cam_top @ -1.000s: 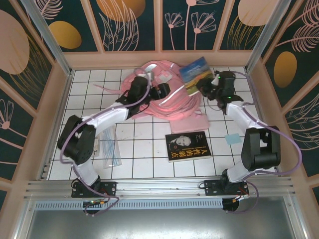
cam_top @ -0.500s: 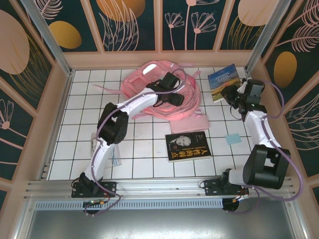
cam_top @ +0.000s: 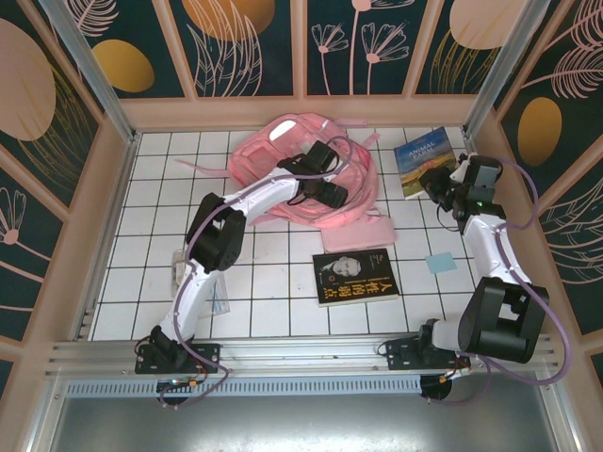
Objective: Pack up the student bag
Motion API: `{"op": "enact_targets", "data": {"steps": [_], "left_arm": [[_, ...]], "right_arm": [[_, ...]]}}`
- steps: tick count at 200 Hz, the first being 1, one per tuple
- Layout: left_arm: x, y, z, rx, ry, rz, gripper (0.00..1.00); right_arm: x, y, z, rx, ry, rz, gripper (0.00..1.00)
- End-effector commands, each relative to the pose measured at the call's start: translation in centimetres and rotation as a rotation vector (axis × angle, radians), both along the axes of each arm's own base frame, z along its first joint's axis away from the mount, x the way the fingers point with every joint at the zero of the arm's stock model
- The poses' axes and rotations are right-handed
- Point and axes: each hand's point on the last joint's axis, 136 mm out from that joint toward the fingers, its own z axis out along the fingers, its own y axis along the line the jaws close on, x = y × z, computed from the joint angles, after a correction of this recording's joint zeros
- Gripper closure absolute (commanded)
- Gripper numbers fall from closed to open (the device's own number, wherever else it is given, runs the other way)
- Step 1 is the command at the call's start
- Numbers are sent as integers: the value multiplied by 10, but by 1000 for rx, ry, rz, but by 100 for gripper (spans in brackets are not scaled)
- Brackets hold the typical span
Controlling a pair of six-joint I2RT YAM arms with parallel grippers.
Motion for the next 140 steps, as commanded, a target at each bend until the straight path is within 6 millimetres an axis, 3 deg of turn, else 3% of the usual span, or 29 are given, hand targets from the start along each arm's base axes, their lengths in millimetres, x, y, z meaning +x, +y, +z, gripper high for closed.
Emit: {"op": "enact_targets", "data": {"steps": [1, 15, 59, 72, 85, 102, 114, 129, 140], "left_arm": [[-45, 1, 4, -31, 160, -65, 12], [-43, 11, -5, 22, 150, -40, 14], [-11, 67, -70, 379, 39, 99, 31], [-4, 72, -76, 430, 17, 112, 35], [-2, 68, -75, 416, 14, 106, 50], [-1, 51, -59, 298, 29, 101, 78], [-1, 36, -33, 144, 51, 113, 100], [6, 31, 9, -76, 67, 165, 100], [12, 30, 52, -279, 69, 199, 100]], "right_arm": [[4, 1, 30, -22, -107, 19, 100], [4, 1, 28, -18, -105, 17, 100], [1, 4, 28, -4, -108, 25, 100], [-1, 4, 28, -7, -109, 27, 100], [-2, 6, 28, -6, -111, 37, 100], [-4, 9, 28, -2, -109, 54, 100], [-5, 10, 28, -4, -111, 63, 100], [-7, 12, 30, -6, -122, 79, 100], [-8, 15, 35, -9, -137, 95, 100]]}}
